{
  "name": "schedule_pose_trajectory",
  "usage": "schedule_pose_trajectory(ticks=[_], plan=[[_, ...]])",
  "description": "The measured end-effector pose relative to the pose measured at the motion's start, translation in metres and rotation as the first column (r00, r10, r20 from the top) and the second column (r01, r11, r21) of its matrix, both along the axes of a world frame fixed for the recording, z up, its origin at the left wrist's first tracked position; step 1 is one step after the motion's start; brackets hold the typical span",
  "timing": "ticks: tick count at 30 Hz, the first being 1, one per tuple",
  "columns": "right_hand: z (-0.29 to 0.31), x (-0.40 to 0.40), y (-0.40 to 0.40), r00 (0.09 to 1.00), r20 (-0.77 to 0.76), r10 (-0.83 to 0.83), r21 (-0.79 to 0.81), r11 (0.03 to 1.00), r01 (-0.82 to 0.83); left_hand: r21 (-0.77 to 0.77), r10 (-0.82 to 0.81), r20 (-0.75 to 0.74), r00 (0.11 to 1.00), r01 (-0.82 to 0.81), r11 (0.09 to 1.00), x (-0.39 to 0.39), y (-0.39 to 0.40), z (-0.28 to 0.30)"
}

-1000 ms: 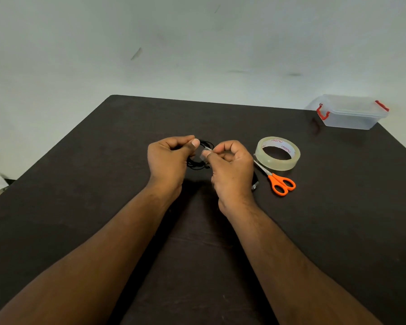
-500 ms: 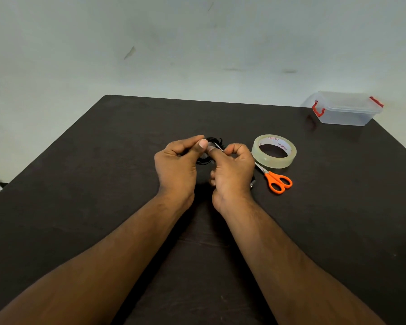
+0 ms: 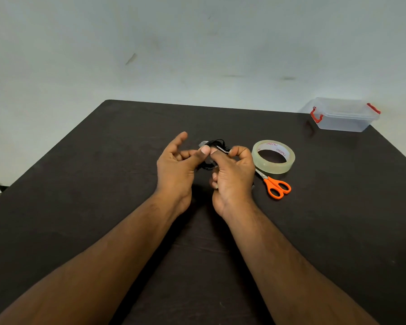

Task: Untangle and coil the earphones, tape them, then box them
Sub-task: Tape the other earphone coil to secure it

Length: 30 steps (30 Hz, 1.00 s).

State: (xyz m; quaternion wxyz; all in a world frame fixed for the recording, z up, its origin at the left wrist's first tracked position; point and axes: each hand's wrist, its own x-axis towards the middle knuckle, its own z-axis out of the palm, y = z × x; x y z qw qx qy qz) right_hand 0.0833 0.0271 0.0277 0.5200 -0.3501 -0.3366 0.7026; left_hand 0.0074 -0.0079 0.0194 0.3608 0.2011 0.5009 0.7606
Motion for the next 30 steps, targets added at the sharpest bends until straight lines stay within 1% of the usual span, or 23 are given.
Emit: schedule_pose_trajectory(ticks=[2, 3, 5, 6, 10, 15, 19, 22, 24, 26, 27, 30], plan=[[-0.001, 0.000, 0.000, 1.000, 0.000, 0.003, 0.007, 1.000, -0.003, -0.001, -0.114, 0.120, 0.986, 0.115, 0.993, -0.006, 0.001, 0.000], [-0.001, 0.001, 0.000, 1.000, 0.001, 0.005, 0.014, 1.000, -0.005, -0.003, -0.174, 0.151, 0.973, 0.176, 0.984, -0.008, 0.000, 0.001], [-0.001, 0.001, 0.000, 1.000, 0.000, 0.012, 0.028, 1.000, -0.012, -0.008, -0.261, 0.169, 0.951, 0.266, 0.964, -0.012, 0.000, 0.001], [-0.001, 0.001, 0.000, 1.000, -0.001, 0.017, 0.033, 0.999, -0.017, -0.010, -0.280, 0.167, 0.945, 0.286, 0.958, -0.013, 0.001, 0.001], [0.001, 0.003, 0.000, 1.000, 0.008, 0.028, 0.052, 0.998, -0.028, 0.000, -0.289, 0.159, 0.944, 0.293, 0.956, -0.015, 0.002, 0.002], [0.001, 0.004, 0.000, 0.999, 0.045, 0.022, 0.062, 0.998, -0.025, 0.010, -0.233, 0.151, 0.961, 0.234, 0.972, -0.014, 0.001, 0.001], [-0.001, 0.003, -0.001, 0.997, 0.081, 0.018, 0.081, 0.996, -0.025, -0.015, -0.175, 0.082, 0.981, 0.177, 0.984, -0.015, 0.001, 0.001], [0.000, 0.004, -0.001, 0.995, 0.098, 0.022, 0.083, 0.996, -0.030, 0.000, -0.144, 0.027, 0.989, 0.145, 0.990, -0.015, 0.000, 0.001], [0.001, 0.005, -0.001, 0.992, 0.123, 0.030, 0.082, 0.996, -0.040, -0.011, -0.105, -0.063, 0.993, 0.104, 0.995, -0.016, 0.000, 0.000], [0.002, 0.007, -0.001, 0.987, 0.160, 0.032, 0.086, 0.995, -0.046, -0.041, -0.063, -0.194, 0.979, 0.056, 0.998, -0.016, -0.001, -0.002], [0.002, 0.007, 0.000, 0.983, 0.182, 0.030, 0.092, 0.995, -0.047, -0.045, -0.049, -0.235, 0.971, 0.040, 0.998, -0.016, -0.001, -0.002], [0.003, 0.010, 0.001, 0.975, 0.224, 0.005, 0.108, 0.994, -0.030, -0.058, -0.021, -0.264, 0.964, 0.006, 0.998, -0.017, 0.000, -0.003]])
